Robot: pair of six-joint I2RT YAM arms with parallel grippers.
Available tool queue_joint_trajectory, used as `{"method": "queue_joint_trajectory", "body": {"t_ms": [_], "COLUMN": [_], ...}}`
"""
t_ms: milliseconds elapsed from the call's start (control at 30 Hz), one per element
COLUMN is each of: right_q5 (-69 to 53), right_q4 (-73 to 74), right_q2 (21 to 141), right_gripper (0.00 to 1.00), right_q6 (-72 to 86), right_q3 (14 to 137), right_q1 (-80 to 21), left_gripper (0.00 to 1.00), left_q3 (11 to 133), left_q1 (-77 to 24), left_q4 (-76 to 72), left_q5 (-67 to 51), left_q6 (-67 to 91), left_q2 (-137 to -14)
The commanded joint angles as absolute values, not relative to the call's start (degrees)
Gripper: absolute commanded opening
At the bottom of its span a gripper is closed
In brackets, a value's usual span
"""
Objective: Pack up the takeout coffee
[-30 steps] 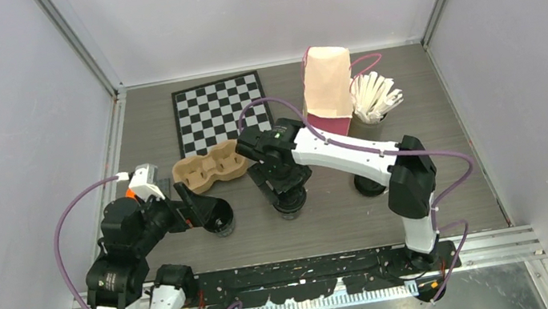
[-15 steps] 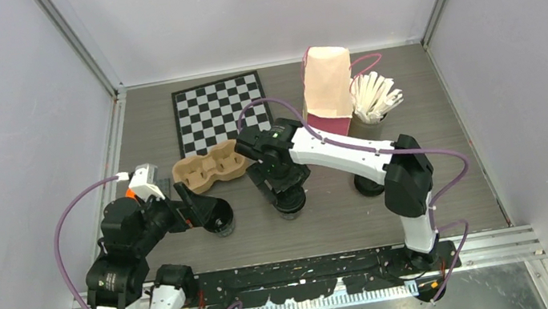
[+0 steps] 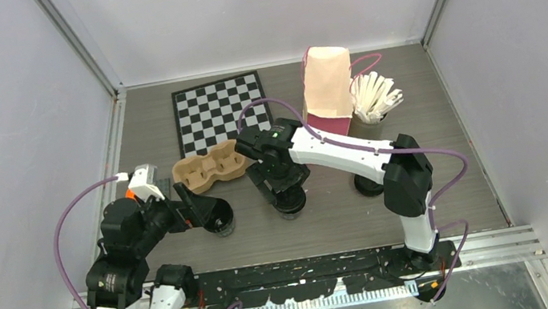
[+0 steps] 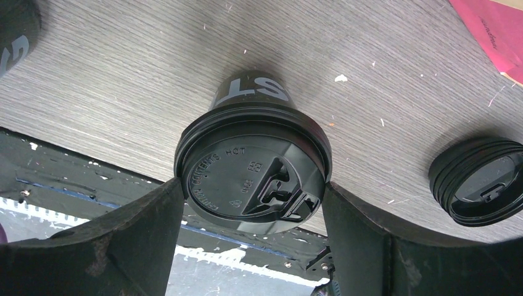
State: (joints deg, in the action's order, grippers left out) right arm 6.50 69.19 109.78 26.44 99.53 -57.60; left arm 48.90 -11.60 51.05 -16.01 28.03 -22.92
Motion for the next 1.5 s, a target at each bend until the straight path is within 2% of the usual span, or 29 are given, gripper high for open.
{"method": "queue_joint_trajectory", "body": {"t_ms": [0,1100,1467], "right_q5": [5.8,4.5,3.5], "right_q4": [70.0,66.2,62.2], "right_q2": [107.7,107.0,104.9], "right_gripper": [0.8,0.81,0.83], "right_q6": [25.9,25.9,26.6], "right_q3": [100.7,95.5,89.9], "right_q1": [-57.3,-57.1,-56.8], "left_gripper": [0.97,0.97,0.97], "left_q3": [48.8,48.8,48.7], "left_q1": [-11.3,-11.4,-11.3], "left_q4": [49.8,49.9,49.8], "left_q5": [-15.5,-15.2,-15.2], "left_q6": [27.4,27.5,27.6], "left_q2": [-22.4,-22.4,-22.7]}}
